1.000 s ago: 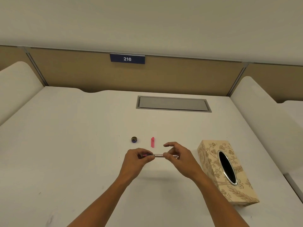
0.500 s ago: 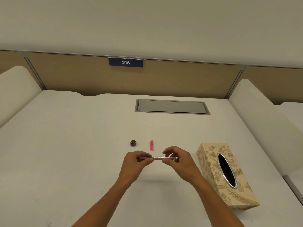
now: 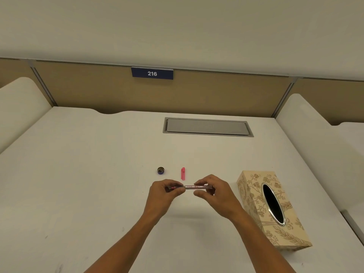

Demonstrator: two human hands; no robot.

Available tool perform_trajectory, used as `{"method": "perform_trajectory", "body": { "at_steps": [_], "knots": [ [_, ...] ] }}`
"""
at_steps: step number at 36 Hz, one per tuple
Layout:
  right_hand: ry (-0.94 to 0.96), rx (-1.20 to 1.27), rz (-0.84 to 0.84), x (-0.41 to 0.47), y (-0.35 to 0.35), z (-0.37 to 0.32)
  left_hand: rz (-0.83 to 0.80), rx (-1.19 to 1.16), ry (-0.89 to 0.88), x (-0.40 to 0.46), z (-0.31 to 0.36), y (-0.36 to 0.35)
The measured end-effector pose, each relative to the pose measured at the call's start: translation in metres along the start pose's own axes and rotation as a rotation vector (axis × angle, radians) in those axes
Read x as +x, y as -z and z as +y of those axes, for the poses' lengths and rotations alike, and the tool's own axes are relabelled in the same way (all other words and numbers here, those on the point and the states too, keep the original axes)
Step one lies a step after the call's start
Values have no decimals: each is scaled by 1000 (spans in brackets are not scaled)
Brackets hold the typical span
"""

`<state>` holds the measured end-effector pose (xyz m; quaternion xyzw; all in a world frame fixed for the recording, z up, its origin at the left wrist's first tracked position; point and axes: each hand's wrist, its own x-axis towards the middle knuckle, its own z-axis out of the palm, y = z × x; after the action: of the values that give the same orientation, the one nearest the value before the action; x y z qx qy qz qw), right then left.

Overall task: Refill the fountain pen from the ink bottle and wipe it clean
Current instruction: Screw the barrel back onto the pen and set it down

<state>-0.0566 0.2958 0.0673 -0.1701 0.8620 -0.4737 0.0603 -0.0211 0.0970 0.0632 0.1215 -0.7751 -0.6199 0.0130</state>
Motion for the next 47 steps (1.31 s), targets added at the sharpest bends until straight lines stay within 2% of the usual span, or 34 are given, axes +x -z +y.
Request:
{"method": "perform_trajectory", "body": {
  "at_steps": [16,25,32,37,40,47],
  "knots": [
    [51,-130,75,1,-8,9,-1,15,-47,1,-4,-1],
    [65,-235,-28,-1,-5,10,-2,61,-50,1,-8,-1],
    [92,-315,-39,-1,-9,10,-28,90,-50,-1,-9,-2],
    [68,-295,-28,-4,-11,15,-39,100,-39,-2,-11,0],
    [50,-263,49,-6,-11,21,-17,64,-27,-3,-13,2],
    [-140,-206,116,-14,-16,35,86,-73,53,-6,-19,12]
  ]
}}
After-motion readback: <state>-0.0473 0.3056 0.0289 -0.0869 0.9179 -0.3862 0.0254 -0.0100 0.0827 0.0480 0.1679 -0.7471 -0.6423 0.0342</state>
